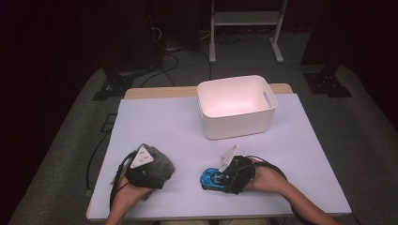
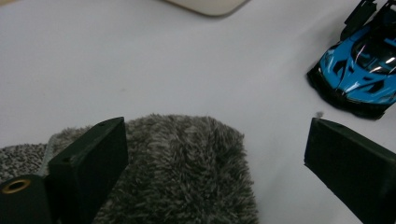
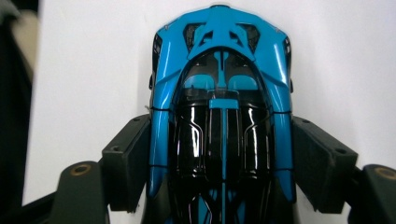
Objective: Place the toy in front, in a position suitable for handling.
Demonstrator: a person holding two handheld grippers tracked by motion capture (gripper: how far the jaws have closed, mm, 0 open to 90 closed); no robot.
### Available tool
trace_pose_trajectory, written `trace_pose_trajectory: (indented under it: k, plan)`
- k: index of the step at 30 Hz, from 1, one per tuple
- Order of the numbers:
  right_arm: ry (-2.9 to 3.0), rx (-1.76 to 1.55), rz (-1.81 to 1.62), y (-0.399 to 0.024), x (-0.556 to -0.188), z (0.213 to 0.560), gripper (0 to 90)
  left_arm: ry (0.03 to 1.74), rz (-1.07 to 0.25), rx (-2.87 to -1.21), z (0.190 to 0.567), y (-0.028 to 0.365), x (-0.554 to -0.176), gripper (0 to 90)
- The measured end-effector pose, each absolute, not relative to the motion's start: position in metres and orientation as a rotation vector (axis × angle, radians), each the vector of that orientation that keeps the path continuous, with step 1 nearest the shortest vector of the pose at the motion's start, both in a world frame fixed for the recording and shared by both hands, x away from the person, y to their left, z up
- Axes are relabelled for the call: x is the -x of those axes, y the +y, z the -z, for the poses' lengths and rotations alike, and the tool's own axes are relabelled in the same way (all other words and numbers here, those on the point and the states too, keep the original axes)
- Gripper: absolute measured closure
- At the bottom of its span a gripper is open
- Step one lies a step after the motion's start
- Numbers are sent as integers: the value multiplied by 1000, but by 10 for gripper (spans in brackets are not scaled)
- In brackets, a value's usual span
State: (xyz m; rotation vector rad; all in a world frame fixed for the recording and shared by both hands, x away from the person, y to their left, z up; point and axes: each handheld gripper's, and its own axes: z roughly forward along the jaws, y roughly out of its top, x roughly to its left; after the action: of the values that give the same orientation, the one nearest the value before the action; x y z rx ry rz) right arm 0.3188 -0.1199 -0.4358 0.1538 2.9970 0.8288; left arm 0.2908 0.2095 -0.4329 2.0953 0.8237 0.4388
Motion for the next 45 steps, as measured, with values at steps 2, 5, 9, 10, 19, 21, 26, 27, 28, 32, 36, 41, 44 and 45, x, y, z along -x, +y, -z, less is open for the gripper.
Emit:
trace_pose_trajectory:
  k: [2,5,9,10,19,21,26,27,28,32,36,41,44,45]
  plan:
    - [3013,-175,-855,-121,-320,437,250,824,-440,-2114,433,210,-292,85]
    - [2972,-217,-918,-126,-316,435,177,826,-455,-2122,431,213,-294,125]
    - [2907,-235,-1006,-148,-307,428,163,798,-475,-2154,427,210,-292,167]
    - [2895,-250,-1006,-154,-305,428,162,798,-470,-2165,427,209,-293,167]
    - [2828,-311,-1093,-179,-300,438,159,908,-375,-2247,444,209,-311,384]
    - [2833,-292,-1065,-179,-301,439,159,933,-372,-2217,446,212,-313,441]
    - [2843,-253,-995,-183,-302,440,157,878,-404,-2246,444,214,-313,718]
    - [2848,-239,-991,-184,-302,441,159,871,-392,-2243,444,214,-314,751]
    - [2857,-245,-984,-184,-302,442,160,868,-374,-2233,443,215,-314,769]
    - [2878,-182,-992,-181,-304,443,229,769,-271,-2189,438,208,-309,796]
    - [2891,-126,-992,-174,-309,442,231,612,-171,-2180,426,185,-304,796]
    - [2882,-81,-1018,-165,-313,444,231,393,-74,-2215,415,137,-302,795]
    - [2867,-72,-1038,-162,-312,445,231,307,-19,-2237,420,108,-307,791]
    - [2862,-71,-1044,-162,-312,445,231,286,-6,-2255,424,100,-309,791]
